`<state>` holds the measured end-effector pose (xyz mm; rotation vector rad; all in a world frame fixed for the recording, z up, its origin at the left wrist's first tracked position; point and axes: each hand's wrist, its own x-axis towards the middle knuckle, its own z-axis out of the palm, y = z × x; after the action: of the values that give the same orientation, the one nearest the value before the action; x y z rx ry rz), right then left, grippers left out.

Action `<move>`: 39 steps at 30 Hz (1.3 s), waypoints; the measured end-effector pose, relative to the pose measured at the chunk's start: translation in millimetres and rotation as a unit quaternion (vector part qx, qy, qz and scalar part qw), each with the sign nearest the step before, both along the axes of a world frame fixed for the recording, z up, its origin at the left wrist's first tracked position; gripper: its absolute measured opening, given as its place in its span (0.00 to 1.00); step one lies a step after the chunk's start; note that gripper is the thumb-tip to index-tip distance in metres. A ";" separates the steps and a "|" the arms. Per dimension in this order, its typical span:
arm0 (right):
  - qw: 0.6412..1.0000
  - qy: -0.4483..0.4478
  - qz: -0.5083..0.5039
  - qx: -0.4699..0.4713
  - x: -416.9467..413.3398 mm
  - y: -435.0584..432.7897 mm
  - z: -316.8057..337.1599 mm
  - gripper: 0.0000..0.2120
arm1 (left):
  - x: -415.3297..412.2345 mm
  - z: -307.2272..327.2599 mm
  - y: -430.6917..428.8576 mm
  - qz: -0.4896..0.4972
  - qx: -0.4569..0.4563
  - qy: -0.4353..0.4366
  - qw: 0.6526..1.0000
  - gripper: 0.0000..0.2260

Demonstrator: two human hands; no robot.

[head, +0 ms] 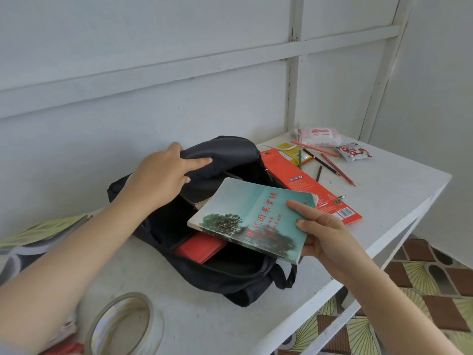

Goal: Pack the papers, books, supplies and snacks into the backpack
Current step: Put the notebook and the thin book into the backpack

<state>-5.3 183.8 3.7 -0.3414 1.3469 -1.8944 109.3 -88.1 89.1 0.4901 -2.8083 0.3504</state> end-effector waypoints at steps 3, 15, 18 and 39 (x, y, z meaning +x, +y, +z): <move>1.000 -0.007 0.000 0.001 1.5 -24.9 7.9 0.17 | 1.8 1.6 1.5 -0.005 -0.003 0.008 1.000 0.24; 0.990 0.035 0.131 0.047 -7.0 -121.3 19.6 0.30 | 8.1 2.7 5.6 0.008 0.009 0.004 1.000 0.24; 0.958 0.142 0.192 0.159 -8.7 -134.2 19.1 0.30 | 8.4 3.0 6.2 0.012 0.013 0.006 1.000 0.24; 0.797 0.449 0.044 0.401 -25.5 -194.8 -5.0 0.44 | 8.8 -7.2 9.7 0.012 0.024 0.027 0.999 0.25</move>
<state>-30.8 -11.0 -1.4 -0.8847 2.5397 -0.8695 118.1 -78.4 81.9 0.5364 -2.7663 0.2697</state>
